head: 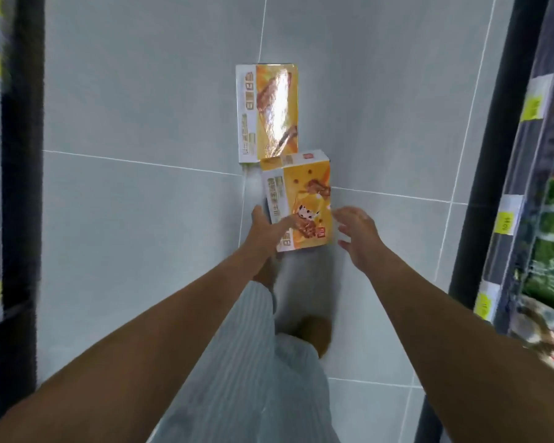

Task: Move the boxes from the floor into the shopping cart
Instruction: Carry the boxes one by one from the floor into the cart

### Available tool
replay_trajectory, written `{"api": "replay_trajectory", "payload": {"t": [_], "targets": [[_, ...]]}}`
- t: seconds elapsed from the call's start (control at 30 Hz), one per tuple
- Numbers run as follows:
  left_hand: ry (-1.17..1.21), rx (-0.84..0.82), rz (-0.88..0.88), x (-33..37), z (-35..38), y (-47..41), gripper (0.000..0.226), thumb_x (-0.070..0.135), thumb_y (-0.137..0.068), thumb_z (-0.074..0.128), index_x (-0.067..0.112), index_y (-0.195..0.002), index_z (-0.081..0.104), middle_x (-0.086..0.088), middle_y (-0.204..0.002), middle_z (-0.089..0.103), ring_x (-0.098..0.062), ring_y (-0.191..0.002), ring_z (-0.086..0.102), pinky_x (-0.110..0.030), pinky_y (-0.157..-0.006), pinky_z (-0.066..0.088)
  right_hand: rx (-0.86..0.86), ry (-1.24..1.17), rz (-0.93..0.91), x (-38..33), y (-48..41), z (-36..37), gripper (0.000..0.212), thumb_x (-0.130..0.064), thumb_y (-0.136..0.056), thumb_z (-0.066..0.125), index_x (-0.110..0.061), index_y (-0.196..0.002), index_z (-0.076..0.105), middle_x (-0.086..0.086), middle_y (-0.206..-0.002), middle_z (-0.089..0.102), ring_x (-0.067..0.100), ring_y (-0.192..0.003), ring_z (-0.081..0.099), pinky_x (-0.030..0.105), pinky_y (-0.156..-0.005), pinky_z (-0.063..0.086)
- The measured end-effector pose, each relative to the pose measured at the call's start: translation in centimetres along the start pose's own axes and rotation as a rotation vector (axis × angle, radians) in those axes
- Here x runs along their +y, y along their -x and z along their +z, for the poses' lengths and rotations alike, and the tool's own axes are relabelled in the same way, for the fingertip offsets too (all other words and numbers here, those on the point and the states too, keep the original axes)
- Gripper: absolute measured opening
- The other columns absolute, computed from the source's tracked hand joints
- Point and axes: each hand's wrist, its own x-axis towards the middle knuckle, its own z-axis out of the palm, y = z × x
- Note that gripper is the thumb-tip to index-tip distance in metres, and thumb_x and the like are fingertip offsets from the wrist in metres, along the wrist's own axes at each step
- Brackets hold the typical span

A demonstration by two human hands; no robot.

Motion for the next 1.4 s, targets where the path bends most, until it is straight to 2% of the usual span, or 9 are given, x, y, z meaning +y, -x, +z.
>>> {"api": "replay_trajectory", "payload": {"t": [0.13,0.27,0.37,0.47,0.63,0.8,0.93,1.13,1.4], "targets": [[-0.012,-0.012,0.023,-0.2,0.1,-8.5,0.069,0.020,-0.088,0.066,0.008,-0.140,0.022,-0.009,-0.128,0.054,-0.027,-0.109,0.060,-0.041,-0.093,0.049,-0.049,0.087,0.005,1.5,-9.0,1.7,0.053,-0.019,-0.091,0.063,-0.016,-0.138,0.039,0.002,-0.112,0.051,0.006,-0.080,0.050,0.026,-0.061,0.038],[-0.007,-0.049,0.046,-0.5,0.0,-14.2,0.078,0.037,-0.073,0.074,0.012,-0.136,0.035,-0.010,-0.122,0.062,-0.028,-0.101,0.067,-0.046,-0.091,0.053,-0.071,0.227,-0.088,3.3,-15.7,2.7,0.077,-0.049,-0.070,0.081,-0.017,-0.131,0.046,0.002,-0.122,0.062,0.024,-0.106,0.064,0.047,-0.092,0.053],[-0.030,-0.095,0.099,-1.6,-0.2,-16.9,0.065,0.042,-0.068,0.068,0.013,-0.124,0.051,-0.011,-0.114,0.068,-0.032,-0.097,0.069,-0.045,-0.087,0.055,-0.227,0.281,-0.200,5.0,-18.8,2.3,0.065,-0.050,-0.073,0.079,-0.019,-0.126,0.058,0.002,-0.115,0.071,0.020,-0.102,0.071,0.048,-0.093,0.055],[-0.032,-0.183,0.101,-2.8,-0.3,-17.9,0.047,0.043,-0.072,0.065,0.023,-0.113,0.055,-0.008,-0.111,0.068,-0.030,-0.098,0.069,-0.045,-0.084,0.055,-0.380,0.226,-0.189,5.1,-20.0,1.7,0.072,-0.049,-0.077,0.076,-0.020,-0.137,0.047,0.007,-0.127,0.065,0.027,-0.112,0.066,0.052,-0.094,0.052],[-0.001,-0.277,0.037,-3.8,-1.0,-17.2,0.057,0.042,-0.077,0.063,0.023,-0.128,0.047,-0.007,-0.120,0.064,-0.026,-0.105,0.064,-0.050,-0.087,0.050,-0.551,0.190,-0.085,4.4,-20.2,0.3,0.085,-0.047,-0.071,0.078,-0.018,-0.143,0.042,0.012,-0.131,0.062,0.032,-0.115,0.064,0.048,-0.092,0.054],[-0.030,-0.304,0.024,-3.7,-1.6,-13.5,0.043,0.028,-0.093,0.057,0.024,-0.133,0.042,0.002,-0.108,0.066,-0.023,-0.100,0.066,-0.047,-0.084,0.054,-0.471,0.138,-0.021,4.1,-16.0,-0.8,0.078,-0.048,-0.074,0.074,-0.017,-0.140,0.045,0.012,-0.126,0.066,0.032,-0.112,0.066,0.050,-0.095,0.052],[0.077,-0.313,0.037,-3.3,-2.1,-8.2,0.026,0.028,-0.095,0.053,0.024,-0.121,0.051,-0.005,-0.108,0.067,-0.026,-0.100,0.066,-0.043,-0.084,0.056,-0.359,0.202,-0.035,2.4,-10.6,-1.0,0.101,-0.063,-0.052,0.084,-0.016,-0.135,0.051,0.007,-0.117,0.071,0.026,-0.103,0.071,0.046,-0.094,0.054],[0.244,-0.298,0.101,-2.0,-2.8,2.6,0.062,0.037,-0.082,0.060,0.013,-0.137,0.046,-0.023,-0.128,0.058,-0.042,-0.112,0.059,-0.057,-0.094,0.048,-0.335,0.317,-0.115,-0.6,0.0,-2.0,0.065,-0.066,-0.073,0.065,-0.020,-0.118,0.067,0.003,-0.105,0.075,0.021,-0.094,0.073,0.043,-0.093,0.055],[0.215,-0.132,0.196,-3.3,-4.2,18.4,0.081,0.055,-0.073,0.065,0.025,-0.141,0.034,-0.009,-0.107,0.069,-0.024,-0.085,0.071,-0.042,-0.078,0.057,-0.396,0.362,-0.152,-0.6,15.3,-4.9,0.061,-0.072,-0.079,0.055,-0.025,-0.114,0.069,0.004,-0.106,0.075,0.026,-0.098,0.072,0.047,-0.097,0.052]]}}
